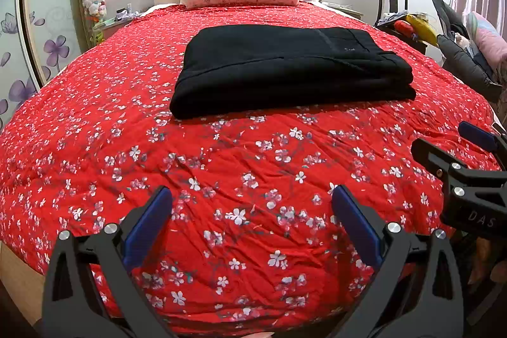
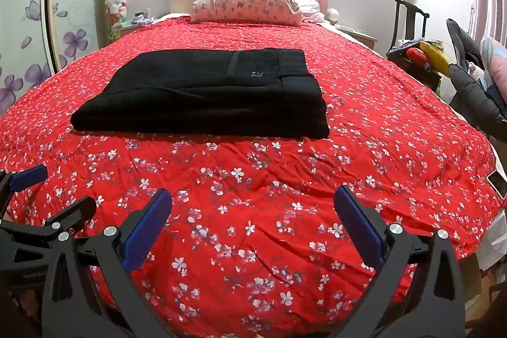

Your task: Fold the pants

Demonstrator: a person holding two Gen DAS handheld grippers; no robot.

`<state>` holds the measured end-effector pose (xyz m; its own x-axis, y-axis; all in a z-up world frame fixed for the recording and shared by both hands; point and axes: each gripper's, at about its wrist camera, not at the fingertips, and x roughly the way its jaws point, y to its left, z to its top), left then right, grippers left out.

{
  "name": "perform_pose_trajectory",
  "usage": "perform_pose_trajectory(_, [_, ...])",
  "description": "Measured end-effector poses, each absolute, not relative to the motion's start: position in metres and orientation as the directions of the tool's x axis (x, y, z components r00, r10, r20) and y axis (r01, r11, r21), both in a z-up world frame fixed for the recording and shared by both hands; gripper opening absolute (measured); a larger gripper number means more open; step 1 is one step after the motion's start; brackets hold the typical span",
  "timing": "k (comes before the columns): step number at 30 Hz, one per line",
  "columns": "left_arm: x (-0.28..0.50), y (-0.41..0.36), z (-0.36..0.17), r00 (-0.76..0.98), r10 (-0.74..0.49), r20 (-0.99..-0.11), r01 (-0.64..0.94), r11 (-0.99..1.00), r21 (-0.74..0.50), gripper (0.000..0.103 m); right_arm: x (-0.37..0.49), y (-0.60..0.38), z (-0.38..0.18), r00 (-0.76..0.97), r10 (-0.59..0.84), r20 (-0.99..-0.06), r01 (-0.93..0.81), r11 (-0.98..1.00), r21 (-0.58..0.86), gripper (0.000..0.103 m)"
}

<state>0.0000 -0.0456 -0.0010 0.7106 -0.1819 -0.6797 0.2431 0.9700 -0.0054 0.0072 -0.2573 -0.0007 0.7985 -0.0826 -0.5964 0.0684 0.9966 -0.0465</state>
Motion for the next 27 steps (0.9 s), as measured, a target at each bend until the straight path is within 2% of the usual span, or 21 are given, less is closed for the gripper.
perform_pose_trajectory(27, [-0.0034,-0.0472,-0.0028,0.726,-0.169,-0.667,0.241,0.970,0.016,0.101,0.0075,-0.2600,-0.0016,0.796,-0.082,-0.599,0.067,0.997,-0.048,0.102])
